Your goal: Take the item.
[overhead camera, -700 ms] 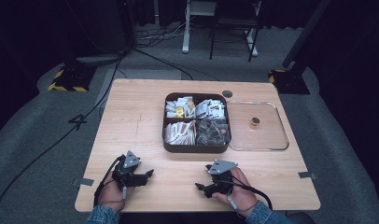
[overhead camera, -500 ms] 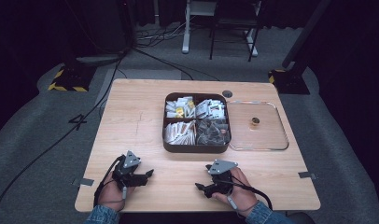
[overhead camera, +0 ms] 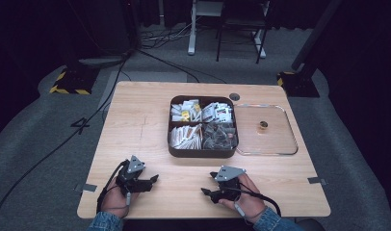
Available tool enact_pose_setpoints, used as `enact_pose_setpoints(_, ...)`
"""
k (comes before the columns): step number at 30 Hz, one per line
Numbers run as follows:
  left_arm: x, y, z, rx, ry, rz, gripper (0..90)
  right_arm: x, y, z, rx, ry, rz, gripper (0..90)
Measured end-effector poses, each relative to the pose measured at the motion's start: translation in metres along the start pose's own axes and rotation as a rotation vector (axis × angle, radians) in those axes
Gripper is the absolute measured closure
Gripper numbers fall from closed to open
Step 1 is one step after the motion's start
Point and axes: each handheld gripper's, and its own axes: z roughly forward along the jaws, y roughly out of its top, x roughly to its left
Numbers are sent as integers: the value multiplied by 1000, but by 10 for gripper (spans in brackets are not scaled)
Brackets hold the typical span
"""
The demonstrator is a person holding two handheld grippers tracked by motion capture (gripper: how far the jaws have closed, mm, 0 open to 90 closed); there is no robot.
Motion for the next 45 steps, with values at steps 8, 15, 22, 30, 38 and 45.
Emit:
enact_pose_setpoints(8,0,0,0,0,3,-6,266,-5,15,-9,-8,66,72,503)
enact_pose_setpoints(15,0,0,0,0,7,-11,266,-26,41,-29,-61,57,158,518)
enact_pose_setpoints(22,0,0,0,1,8,-9,266,-38,70,-40,-117,86,212,521)
enact_pose_setpoints(30,0,0,0,1,7,-9,264,-51,95,-41,-147,132,221,519)
enact_pose_setpoints(38,0,0,0,1,7,-9,264,-77,118,-37,-148,72,223,506)
enact_pose_setpoints(45,0,-2,-2,3,18,-13,260,-107,127,-34,-146,12,261,496)
